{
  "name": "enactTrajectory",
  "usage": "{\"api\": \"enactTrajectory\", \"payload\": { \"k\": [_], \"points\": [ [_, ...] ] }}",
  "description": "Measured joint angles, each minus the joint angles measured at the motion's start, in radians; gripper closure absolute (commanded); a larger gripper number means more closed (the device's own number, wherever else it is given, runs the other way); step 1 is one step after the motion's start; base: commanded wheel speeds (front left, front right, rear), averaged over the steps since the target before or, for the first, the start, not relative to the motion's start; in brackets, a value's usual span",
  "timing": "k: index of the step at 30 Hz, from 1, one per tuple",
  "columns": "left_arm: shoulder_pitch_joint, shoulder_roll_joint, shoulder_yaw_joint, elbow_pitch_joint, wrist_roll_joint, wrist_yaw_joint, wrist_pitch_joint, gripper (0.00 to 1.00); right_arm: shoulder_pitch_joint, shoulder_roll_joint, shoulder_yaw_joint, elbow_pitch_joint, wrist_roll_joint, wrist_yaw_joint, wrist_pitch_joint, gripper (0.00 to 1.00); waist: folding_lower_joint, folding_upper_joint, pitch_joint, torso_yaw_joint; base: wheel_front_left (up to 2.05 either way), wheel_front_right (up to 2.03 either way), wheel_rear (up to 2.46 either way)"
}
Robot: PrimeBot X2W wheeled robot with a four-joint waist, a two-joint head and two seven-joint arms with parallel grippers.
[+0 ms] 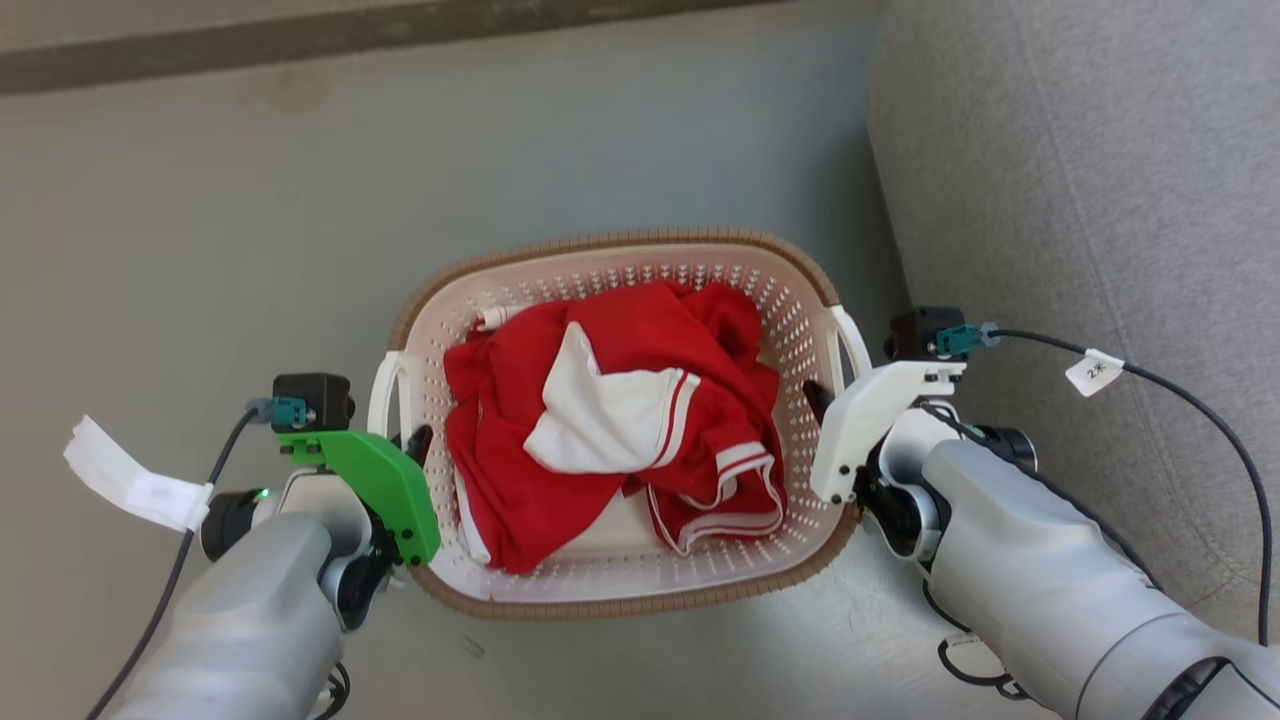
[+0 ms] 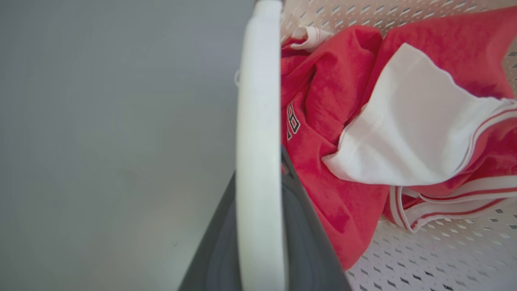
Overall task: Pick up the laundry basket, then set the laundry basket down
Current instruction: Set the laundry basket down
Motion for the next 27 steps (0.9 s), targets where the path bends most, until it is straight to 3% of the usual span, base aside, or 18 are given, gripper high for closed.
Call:
{"api": "enactTrajectory", "payload": {
  "k": [27],
  "points": [
    [-0.132, 0.078, 0.025, -0.133, -0.012, 0.001, -0.078, 1.0, -0.138, 0.001, -0.006, -0.006, -0.011, -0.03, -0.169, 1.0, 0.0001, 0.0, 0.355, 0.022, 0.0, 0.0, 0.0]
  ]
}}
